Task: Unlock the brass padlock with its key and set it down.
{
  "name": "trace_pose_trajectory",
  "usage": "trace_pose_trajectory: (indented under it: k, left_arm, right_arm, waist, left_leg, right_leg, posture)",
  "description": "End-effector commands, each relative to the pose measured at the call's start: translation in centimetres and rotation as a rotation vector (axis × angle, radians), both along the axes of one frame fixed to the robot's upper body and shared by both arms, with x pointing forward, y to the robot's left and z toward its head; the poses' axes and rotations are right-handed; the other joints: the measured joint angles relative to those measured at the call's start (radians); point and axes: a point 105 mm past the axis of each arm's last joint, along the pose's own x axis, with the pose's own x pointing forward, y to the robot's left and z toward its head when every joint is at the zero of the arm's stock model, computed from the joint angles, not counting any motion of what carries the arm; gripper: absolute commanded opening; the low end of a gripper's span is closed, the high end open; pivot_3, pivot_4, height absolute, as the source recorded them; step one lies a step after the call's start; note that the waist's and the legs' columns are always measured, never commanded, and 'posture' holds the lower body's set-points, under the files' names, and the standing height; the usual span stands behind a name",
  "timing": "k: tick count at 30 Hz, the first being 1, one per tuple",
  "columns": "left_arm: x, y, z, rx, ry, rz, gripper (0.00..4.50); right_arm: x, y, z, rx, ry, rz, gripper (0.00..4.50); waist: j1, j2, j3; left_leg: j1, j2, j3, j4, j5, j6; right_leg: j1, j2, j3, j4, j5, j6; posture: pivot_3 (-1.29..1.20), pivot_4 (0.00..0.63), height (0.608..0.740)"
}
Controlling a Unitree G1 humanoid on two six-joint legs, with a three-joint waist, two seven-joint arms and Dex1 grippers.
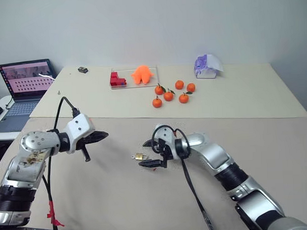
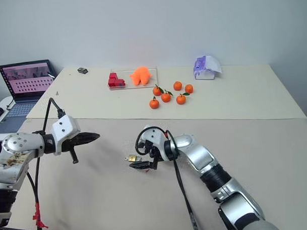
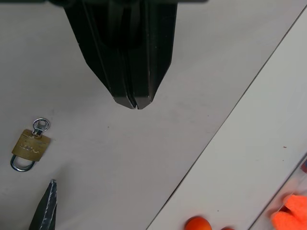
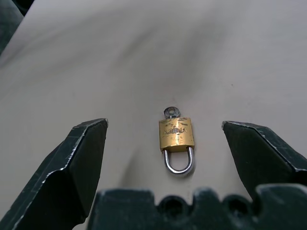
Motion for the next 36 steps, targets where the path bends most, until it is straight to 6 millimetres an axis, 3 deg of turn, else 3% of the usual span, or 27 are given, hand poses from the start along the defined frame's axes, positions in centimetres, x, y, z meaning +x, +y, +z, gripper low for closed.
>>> trace_pose_trajectory:
  k: [1, 8, 16, 19, 21, 22, 26, 28, 36]
  left_arm:
    - [-0.1, 0.4, 1.5, 0.005, -0.049, 0.011, 0.00]
    - [-0.5, 0.1, 1.7, 0.001, -0.048, 0.013, 0.00]
    - [-0.5, 0.3, 1.6, 0.006, -0.043, 0.017, 0.00]
    - [-0.3, 0.1, 1.6, 0.004, -0.043, 0.015, 0.00]
    - [-0.1, 0.0, 1.6, 0.004, -0.043, 0.013, 0.00]
    - [0.0, 0.0, 1.6, 0.003, -0.044, 0.011, 0.00]
    - [0.1, -0.2, 1.6, 0.001, -0.043, 0.006, 0.00]
    - [0.2, -0.3, 1.6, 0.000, -0.042, 0.004, 0.00]
    - [0.8, -1.3, 2.0, -0.146, -0.005, 0.014, 0.00]
  right_arm:
    - [0.8, 0.9, 0.8, 0.015, -0.062, 0.018, 4.49]
    - [0.9, 1.4, -0.7, -0.012, -0.058, 0.028, 4.49]
    - [0.0, 2.1, -0.9, -0.017, -0.059, 0.061, 4.49]
    - [-0.2, 2.1, -1.2, -0.028, -0.059, 0.063, 3.88]
    - [-0.4, 2.1, -1.3, -0.032, -0.056, 0.066, 3.00]
    - [-0.5, 2.1, -1.3, -0.032, -0.055, 0.067, 2.85]
    - [-0.5, 1.9, -1.3, -0.032, -0.054, 0.057, 1.30]
    - [-0.4, 1.9, -1.3, -0.032, -0.057, 0.050, 0.86]
    - [0.8, 0.4, 0.4, -0.004, -0.081, -0.036, 0.86]
  waist:
    - [-0.003, 0.000, 0.000]
    - [-0.007, 0.000, 0.000]
    - [-0.022, 0.000, 0.000]
    - [-0.022, 0.000, 0.000]
    - [-0.022, 0.000, 0.000]
    - [-0.022, 0.000, 0.000]
    - [-0.022, 0.000, 0.000]
    - [-0.022, 0.000, 0.000]
    - [-0.018, -0.001, -0.001]
  left_leg:
    - [0.000, 0.000, 0.000, 0.000, 0.000, 0.000]
    - [0.000, 0.000, -0.001, -0.001, 0.001, 0.001]
    - [0.000, 0.000, -0.001, -0.001, 0.000, 0.001]
    - [0.000, 0.000, -0.001, -0.001, 0.000, 0.001]
    - [0.000, 0.000, -0.002, -0.001, 0.000, 0.001]
    - [0.000, 0.000, -0.002, -0.001, 0.000, 0.001]
    - [0.000, 0.000, -0.002, -0.001, 0.000, 0.001]
    - [0.000, 0.000, -0.002, -0.001, 0.000, 0.001]
    - [-0.002, 0.000, -0.004, 0.002, 0.001, 0.001]
  right_leg:
    - [0.000, 0.000, 0.000, 0.000, 0.000, 0.000]
    - [0.000, 0.000, -0.001, 0.001, 0.000, 0.000]
    - [0.000, 0.000, -0.002, 0.001, 0.000, 0.000]
    - [0.000, 0.000, -0.002, 0.001, 0.000, 0.000]
    - [0.000, 0.000, -0.002, 0.001, 0.000, 0.000]
    - [0.000, 0.000, -0.002, 0.001, 0.000, 0.000]
    - [0.001, 0.000, -0.002, 0.001, 0.000, 0.000]
    - [0.001, 0.000, -0.002, 0.001, 0.000, 0.000]
    - [0.000, 0.000, -0.003, 0.002, 0.000, 0.000]
  posture:
    - [0.00, 0.150, 0.697]
    - [0.00, 0.150, 0.697]
    - [0.00, 0.150, 0.697]
    - [0.00, 0.150, 0.697]
    - [0.00, 0.150, 0.697]
    - [0.00, 0.150, 0.697]
    - [0.00, 0.150, 0.697]
    - [0.00, 0.150, 0.697]
    - [0.00, 0.150, 0.697]
